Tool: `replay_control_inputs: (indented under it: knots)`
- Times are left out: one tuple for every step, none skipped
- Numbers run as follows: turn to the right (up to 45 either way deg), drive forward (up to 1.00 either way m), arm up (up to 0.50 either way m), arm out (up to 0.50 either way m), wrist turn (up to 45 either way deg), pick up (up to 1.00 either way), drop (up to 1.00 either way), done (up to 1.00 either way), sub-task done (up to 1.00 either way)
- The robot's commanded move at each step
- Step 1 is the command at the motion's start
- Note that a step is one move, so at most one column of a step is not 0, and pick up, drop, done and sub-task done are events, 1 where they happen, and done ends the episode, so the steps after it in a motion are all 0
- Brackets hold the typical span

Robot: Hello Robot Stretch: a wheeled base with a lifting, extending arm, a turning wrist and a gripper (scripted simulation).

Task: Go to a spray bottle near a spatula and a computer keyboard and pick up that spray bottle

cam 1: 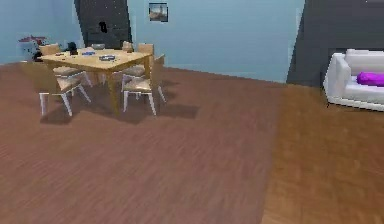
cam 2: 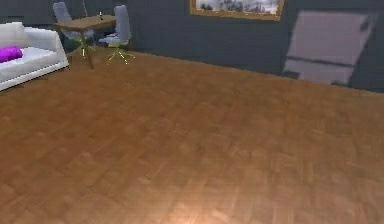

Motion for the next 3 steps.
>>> replay_control_inputs:
  knots:
    - [0.0,0.35,0.00,0.00,0.0,0.00,0.00,0.00,0.00]
    - [-45.0,0.00,0.00,0.00,0.0,0.00,0.00,0.00,0.00]
    - [-15.0,0.00,0.00,0.00,0.0,0.00,0.00,0.00,0.00]
